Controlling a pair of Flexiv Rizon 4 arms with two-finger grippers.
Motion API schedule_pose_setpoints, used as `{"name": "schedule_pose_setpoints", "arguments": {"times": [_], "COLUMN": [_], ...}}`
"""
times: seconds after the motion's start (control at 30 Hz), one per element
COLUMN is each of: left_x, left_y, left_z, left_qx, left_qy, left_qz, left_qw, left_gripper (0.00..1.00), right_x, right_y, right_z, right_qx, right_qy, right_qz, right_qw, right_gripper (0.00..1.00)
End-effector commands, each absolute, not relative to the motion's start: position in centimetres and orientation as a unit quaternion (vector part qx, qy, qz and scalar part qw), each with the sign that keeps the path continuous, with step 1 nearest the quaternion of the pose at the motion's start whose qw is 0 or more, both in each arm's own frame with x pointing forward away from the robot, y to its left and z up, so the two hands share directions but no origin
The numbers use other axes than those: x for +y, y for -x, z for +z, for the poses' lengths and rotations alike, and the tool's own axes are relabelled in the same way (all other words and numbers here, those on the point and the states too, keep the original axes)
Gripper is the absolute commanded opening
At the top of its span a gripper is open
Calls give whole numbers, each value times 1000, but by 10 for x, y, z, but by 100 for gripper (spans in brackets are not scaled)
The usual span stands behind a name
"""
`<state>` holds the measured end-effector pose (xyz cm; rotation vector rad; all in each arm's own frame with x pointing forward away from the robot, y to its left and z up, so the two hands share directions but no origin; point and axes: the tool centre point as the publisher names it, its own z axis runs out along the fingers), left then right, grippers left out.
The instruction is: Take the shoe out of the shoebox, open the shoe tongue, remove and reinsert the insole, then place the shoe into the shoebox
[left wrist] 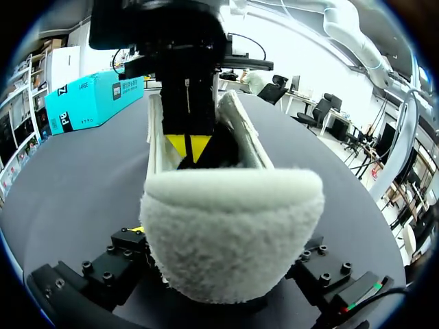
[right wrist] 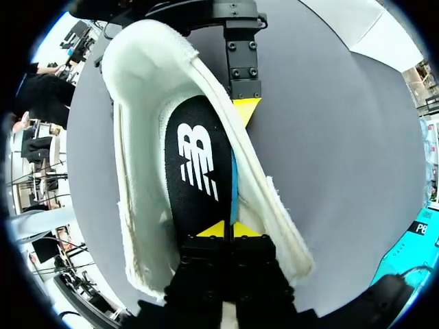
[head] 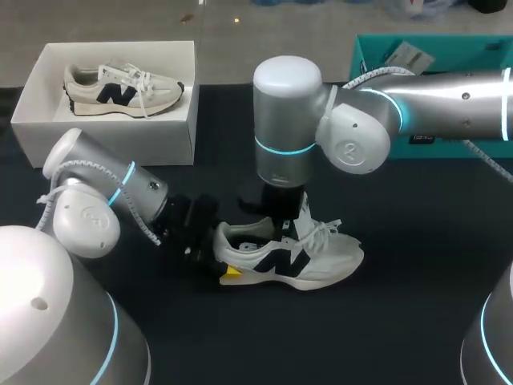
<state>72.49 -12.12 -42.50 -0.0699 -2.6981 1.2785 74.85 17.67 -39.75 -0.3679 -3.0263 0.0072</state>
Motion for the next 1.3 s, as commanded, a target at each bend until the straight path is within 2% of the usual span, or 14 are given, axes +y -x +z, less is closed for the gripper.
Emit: {"name": "schedule_pose_setpoints", "arguments": {"times": [0.03,0.73,1.3], "left_x": [-122,-122,-122], "left_y": [-727,-727,-727], "left_z": [-434,-434,-434], "left_qx": [-901,-901,-901], "left_qy": [23,23,23], "left_qz": [425,425,425], "left_qw": [78,78,78], "left_gripper": [0,0,0], "right_x": [159,139,127], "right_y": [-747,-737,-743], "right_z": [-378,-363,-352], "right_qx": [-992,-997,-992], "right_qy": [121,65,99], "right_qz": [-23,-43,-69], "right_qw": [36,-2,-40], "right_gripper": [0,0,0]}}
